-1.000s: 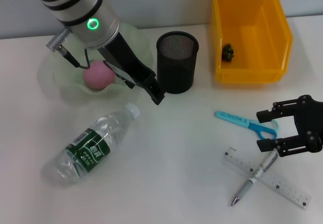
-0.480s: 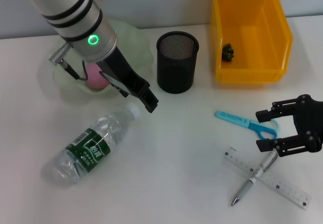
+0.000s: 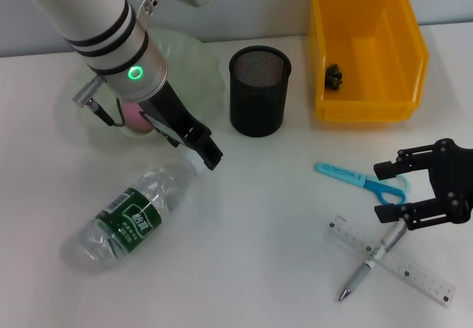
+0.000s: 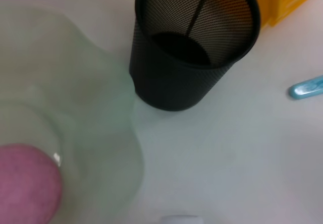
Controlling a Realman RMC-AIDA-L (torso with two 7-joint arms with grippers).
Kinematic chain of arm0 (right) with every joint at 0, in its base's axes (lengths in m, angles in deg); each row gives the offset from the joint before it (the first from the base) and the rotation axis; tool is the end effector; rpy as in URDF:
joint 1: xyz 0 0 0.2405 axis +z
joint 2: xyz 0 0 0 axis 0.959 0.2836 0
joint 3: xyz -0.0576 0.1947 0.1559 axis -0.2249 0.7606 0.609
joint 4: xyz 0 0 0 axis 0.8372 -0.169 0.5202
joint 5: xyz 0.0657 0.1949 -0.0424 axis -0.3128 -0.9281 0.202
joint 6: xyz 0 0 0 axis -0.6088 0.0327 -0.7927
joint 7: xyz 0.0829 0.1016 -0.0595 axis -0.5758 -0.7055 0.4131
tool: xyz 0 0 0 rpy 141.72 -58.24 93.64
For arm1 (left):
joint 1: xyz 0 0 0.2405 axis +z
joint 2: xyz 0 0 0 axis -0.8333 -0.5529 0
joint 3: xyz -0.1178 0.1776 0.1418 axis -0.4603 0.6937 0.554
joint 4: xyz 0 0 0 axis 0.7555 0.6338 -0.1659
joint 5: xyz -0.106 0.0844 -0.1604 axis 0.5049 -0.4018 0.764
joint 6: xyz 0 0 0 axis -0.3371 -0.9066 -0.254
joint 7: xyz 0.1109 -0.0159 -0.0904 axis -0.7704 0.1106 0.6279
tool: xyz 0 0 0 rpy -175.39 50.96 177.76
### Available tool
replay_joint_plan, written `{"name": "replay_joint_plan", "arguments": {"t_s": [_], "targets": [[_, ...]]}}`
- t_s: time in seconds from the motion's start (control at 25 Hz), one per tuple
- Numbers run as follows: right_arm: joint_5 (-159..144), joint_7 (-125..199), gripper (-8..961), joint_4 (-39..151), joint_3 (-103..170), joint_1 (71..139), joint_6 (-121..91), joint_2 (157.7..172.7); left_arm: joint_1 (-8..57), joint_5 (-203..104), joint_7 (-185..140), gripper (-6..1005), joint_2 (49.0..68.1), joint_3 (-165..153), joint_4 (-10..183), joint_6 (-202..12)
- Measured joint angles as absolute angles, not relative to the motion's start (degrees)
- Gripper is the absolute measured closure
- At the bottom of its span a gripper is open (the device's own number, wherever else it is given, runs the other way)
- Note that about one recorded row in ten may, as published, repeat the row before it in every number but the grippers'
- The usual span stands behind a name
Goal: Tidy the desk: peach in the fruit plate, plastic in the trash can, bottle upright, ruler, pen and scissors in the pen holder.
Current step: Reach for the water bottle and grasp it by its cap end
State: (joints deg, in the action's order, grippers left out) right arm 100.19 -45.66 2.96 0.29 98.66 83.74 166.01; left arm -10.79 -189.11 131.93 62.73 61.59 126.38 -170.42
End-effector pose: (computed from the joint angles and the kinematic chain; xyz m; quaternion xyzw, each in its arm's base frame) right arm 0.2752 0.2978 0.0757 -0.9752 0.1606 0.1326 0.0749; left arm -0.0943 0.4167 -0.0505 -0.9014 -0.3504 0.2141 0.1373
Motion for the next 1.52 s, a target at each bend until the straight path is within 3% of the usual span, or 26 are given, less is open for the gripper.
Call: {"name": "replay_joint_plan", "arguments": {"t_s": [1.52], "targets": [[100.13,-46.69,243,3.36,0.25,98.66,84.63,166.22,-10.45,-189.13,130.41,255,62.79,65.53,120.71,-162.92]]}}
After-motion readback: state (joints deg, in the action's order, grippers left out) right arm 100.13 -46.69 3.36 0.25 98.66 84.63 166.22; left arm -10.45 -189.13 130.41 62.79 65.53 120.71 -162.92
